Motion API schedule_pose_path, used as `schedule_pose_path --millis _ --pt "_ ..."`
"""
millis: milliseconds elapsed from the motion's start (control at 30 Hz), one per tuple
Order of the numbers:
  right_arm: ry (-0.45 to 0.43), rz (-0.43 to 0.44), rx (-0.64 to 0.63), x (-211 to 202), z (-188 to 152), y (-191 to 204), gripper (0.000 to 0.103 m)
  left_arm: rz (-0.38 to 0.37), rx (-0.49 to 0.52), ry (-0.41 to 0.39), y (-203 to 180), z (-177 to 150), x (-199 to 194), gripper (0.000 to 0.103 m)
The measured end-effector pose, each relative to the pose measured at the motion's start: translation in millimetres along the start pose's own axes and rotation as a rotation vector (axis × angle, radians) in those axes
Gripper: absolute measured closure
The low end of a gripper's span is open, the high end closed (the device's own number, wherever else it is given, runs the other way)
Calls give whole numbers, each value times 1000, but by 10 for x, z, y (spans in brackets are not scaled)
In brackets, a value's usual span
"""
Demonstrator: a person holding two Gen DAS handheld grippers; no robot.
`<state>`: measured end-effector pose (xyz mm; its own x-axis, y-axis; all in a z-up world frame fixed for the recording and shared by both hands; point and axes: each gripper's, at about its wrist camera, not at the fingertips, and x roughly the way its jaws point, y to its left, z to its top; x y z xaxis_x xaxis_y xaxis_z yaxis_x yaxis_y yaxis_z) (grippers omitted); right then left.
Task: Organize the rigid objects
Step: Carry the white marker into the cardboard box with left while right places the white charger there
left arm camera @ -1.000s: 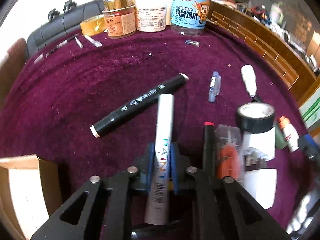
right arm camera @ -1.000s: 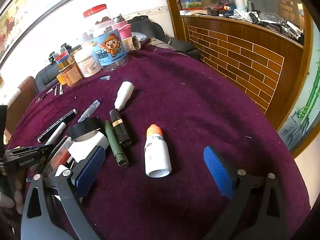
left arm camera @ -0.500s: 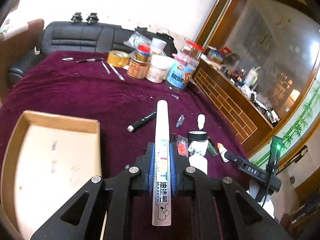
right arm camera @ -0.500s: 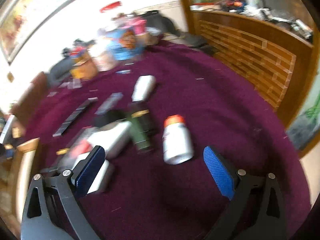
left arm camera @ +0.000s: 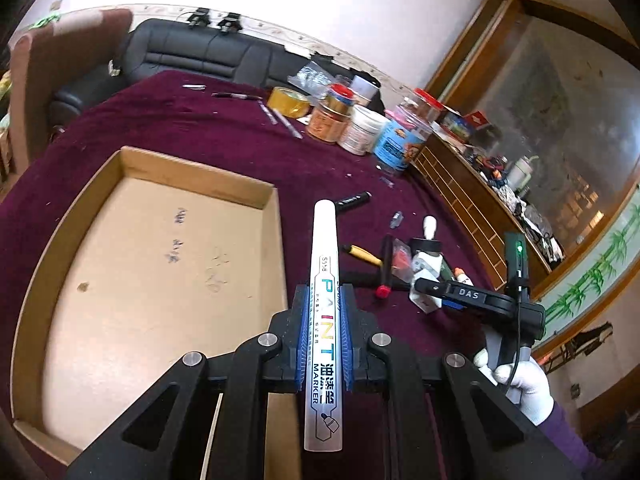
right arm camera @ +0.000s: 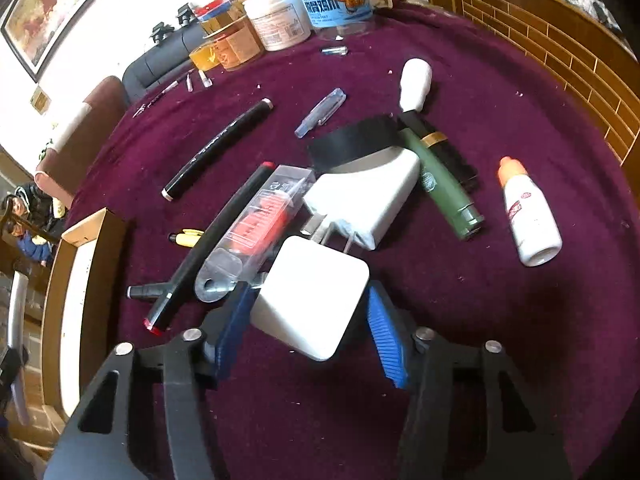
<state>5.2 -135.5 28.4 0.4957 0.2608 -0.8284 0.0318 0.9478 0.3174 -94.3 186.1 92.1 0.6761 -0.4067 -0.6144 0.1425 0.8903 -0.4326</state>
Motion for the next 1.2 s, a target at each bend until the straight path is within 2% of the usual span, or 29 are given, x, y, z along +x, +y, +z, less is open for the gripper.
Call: schedule_pose_path --millis 133,233,367,467,667,767,833,900,1033,1100,1200 --pt "-2 22 17 -180 -37 -84 57 4 -5 -33 99 -27 -167 92" --pt "-31 56 18 -415 -63 -95 58 8 -11 -46 188 -15 -231 92" --pt "-51 108 -26 -631 -81 108 58 5 -60 -23 367 28 -151 92" --pt "-49 169 -67 -650 -31 400 58 -5 -101 6 490 70 -52 92" --pt "8 315 -173 -568 39 1163 58 31 -149 51 720 238 150 92" --pt "86 392 -211 -387 41 1509 58 55 -156 62 799 315 247 92" --pt "169 434 -229 -171 44 1733 58 60 -173 81 876 352 345 92" --pt "238 430 -253 63 19 1928 58 64 -186 105 929 377 448 92" --pt "300 355 -274 423 37 2143 58 71 -204 148 1009 409 657 92" --pt "314 318 -268 579 82 2201 58 72 -204 153 1026 419 706 92" --pt "291 266 -279 682 199 2291 58 93 -201 144 1050 446 733 92"
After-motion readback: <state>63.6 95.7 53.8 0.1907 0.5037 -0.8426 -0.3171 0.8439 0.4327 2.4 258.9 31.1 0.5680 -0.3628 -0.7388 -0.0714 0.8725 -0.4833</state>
